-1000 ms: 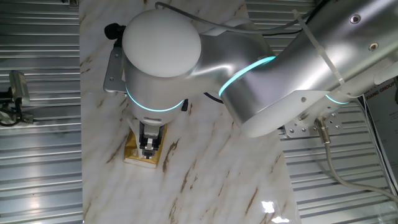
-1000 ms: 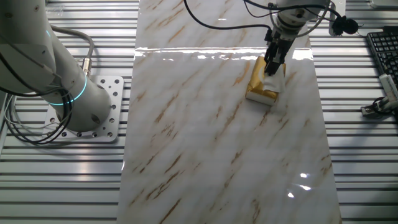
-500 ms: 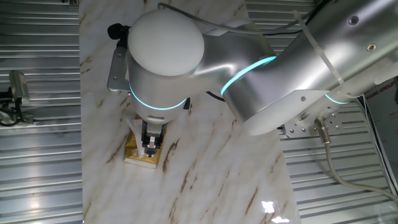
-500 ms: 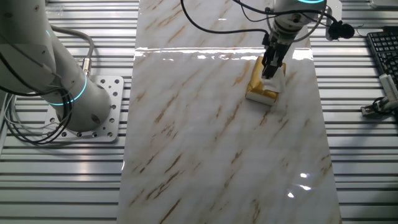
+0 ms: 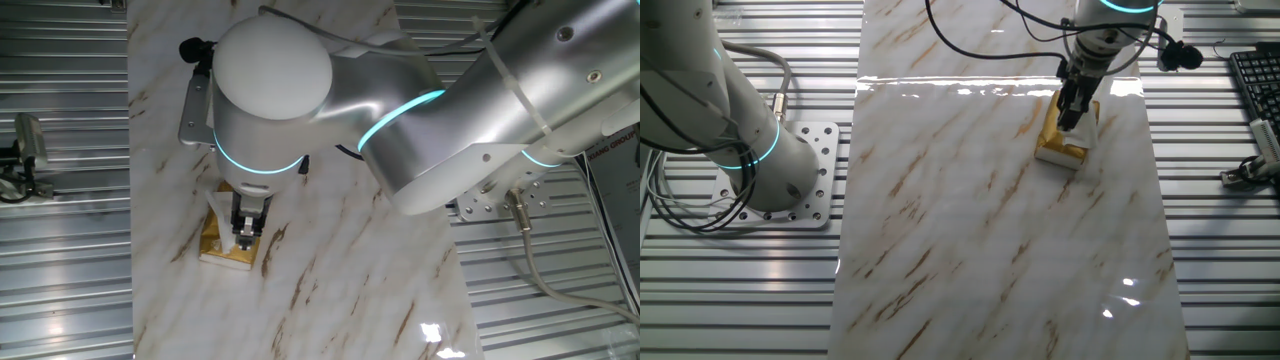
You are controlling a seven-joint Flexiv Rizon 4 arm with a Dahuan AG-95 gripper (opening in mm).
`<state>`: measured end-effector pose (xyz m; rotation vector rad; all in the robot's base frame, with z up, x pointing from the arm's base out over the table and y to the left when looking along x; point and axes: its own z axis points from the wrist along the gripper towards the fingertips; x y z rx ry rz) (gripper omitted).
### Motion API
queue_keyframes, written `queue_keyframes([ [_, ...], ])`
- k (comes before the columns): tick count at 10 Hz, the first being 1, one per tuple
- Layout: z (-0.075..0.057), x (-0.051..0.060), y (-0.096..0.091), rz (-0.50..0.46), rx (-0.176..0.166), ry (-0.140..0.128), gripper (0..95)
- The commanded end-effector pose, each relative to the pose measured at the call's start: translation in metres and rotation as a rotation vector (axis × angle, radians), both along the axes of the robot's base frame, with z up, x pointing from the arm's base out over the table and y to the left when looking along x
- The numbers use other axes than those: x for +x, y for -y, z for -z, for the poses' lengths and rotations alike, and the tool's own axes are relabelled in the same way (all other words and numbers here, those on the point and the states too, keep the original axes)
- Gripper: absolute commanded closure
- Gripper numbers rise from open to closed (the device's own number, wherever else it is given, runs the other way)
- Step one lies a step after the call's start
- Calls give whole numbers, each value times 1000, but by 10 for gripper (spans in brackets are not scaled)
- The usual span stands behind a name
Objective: Pull out a napkin
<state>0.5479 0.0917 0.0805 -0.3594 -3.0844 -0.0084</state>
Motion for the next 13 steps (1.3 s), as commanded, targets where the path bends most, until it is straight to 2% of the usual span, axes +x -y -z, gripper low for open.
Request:
queue_keyframes([
  [1, 1, 0, 0, -2, 3, -1, 570],
  [2, 1, 0, 0, 0, 7, -1, 760],
  [6, 1, 1, 0, 1, 11, 7, 760],
  [13, 1, 1, 0, -25, 23, 4, 760],
])
